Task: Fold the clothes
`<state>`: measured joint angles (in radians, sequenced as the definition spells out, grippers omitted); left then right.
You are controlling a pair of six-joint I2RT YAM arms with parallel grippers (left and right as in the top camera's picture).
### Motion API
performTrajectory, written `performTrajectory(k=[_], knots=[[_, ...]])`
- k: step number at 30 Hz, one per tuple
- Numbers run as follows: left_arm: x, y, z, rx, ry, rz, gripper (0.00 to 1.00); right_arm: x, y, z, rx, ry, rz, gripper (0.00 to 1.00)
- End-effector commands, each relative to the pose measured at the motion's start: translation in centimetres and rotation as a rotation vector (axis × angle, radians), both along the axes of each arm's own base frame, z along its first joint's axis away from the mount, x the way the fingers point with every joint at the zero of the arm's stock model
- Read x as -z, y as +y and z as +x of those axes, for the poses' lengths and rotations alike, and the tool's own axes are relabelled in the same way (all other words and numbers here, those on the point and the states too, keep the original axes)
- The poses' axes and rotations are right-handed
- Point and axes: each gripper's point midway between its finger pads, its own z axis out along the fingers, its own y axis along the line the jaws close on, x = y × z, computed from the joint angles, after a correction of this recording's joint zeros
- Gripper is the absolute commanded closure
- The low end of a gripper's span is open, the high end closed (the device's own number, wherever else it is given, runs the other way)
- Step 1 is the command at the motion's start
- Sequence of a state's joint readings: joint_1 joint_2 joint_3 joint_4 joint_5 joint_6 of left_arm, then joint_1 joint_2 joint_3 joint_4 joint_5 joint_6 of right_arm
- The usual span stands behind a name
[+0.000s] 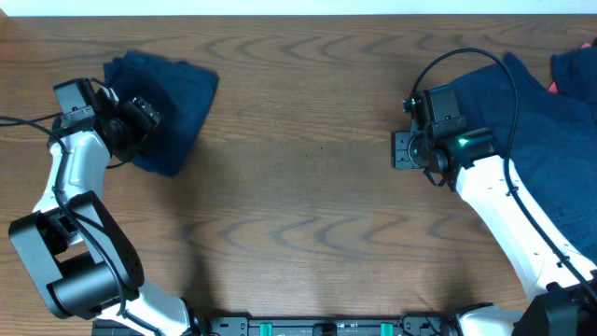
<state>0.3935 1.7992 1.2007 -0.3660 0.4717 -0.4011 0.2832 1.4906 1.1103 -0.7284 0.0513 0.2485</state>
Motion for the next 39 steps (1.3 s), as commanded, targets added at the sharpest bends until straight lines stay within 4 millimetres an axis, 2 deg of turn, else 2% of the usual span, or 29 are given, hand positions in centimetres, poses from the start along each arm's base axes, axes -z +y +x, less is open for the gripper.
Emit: performTrajectory(k=[1, 7, 8, 9, 10, 12, 15, 20, 23, 28, 31, 34, 36, 39], knots=[[-1.1, -1.1, 0.3, 0.02, -0.041, -0.064, 0.18, -0.8, -0.5, 0.5, 0.016, -0.023, 0.008, 0.44], [-0.5, -1.5, -0.6, 0.016, 0.01, -0.088, 0.18, -0.8, -0.6, 0.4, 0.018, -0.017, 0.006, 0.44], [-0.3, -1.7, -1.0, 0.016, 0.029, -0.097, 0.16, -0.7, -0.7, 0.3, 0.018, -0.016, 0.006, 0.44], [0.0, -2.1, -1.7, 0.016, 0.06, -0.114, 0.02, -0.7, -0.7, 0.3, 0.018, -0.014, 0.005, 0.44], [0.2, -2.3, -2.4, 0.014, 0.092, -0.126, 0.02, -0.7, -0.7, 0.3, 0.018, -0.013, 0.005, 0.44], [0.9, -2.4, -4.0, 0.002, 0.167, -0.123, 0.02, -0.7, -0.7, 0.2, 0.018, -0.011, 0.005, 0.35], [1.4, -1.4, -6.4, -0.038, 0.272, -0.046, 0.02, -0.7, -0.9, 0.2, 0.043, -0.008, 0.015, 0.23], [-0.9, -1.5, -6.8, 0.025, 0.218, 0.015, 0.02, -0.7, -1.7, 0.4, 0.074, -0.007, 0.022, 0.15], [-3.5, -3.2, -7.1, 0.101, 0.152, 0.011, 0.02, -0.7, -2.1, 0.6, 0.087, -0.008, 0.028, 0.01], [-6.6, -6.5, -7.8, 0.256, 0.081, 0.114, 0.02, -1.2, -2.0, 1.5, 0.087, -0.05, 0.039, 0.01], [-7.1, -7.5, -7.7, 0.288, 0.081, 0.224, 0.02, -1.9, -2.1, 2.8, 0.098, -0.106, 0.053, 0.01], [-7.0, -9.8, -7.7, 0.406, 0.079, 0.32, 0.02, -3.0, -3.1, 4.5, 0.13, -0.181, 0.074, 0.01], [-6.6, -11.2, -8.2, 0.48, 0.1, 0.37, 0.02, -3.8, -4.2, 5.5, 0.155, -0.224, 0.095, 0.01], [-6.0, -12.1, -9.8, 0.546, 0.17, 0.429, 0.02, -4.7, -5.5, 5.9, 0.13, -0.233, 0.107, 0.01]])
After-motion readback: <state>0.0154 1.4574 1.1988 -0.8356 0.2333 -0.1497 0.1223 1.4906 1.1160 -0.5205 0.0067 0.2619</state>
